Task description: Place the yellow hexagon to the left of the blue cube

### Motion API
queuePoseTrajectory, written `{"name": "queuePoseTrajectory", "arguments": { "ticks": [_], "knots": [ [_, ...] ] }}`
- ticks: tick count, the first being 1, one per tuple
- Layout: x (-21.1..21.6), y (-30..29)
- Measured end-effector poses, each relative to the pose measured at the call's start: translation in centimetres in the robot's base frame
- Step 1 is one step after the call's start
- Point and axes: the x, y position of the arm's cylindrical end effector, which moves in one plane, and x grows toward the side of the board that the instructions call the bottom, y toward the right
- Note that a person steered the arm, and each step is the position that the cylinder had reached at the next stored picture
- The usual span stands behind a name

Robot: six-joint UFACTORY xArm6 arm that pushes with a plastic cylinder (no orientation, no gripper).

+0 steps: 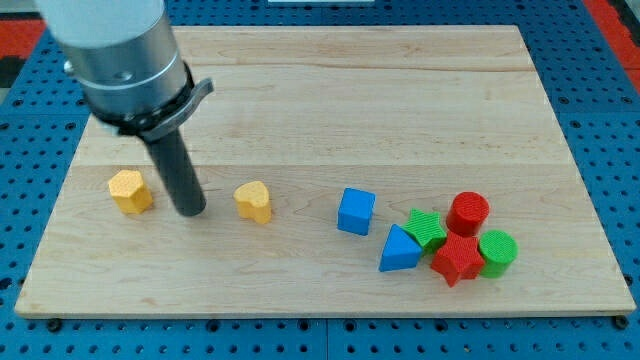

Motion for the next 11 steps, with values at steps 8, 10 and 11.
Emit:
{"name": "queuePoseTrajectory", "arguments": {
  "ticks": [8,10,11],
  "knots": [
    [-3.0,-15.6],
    [-1.8,-2.1],
    [1.9,3.0]
  ]
}}
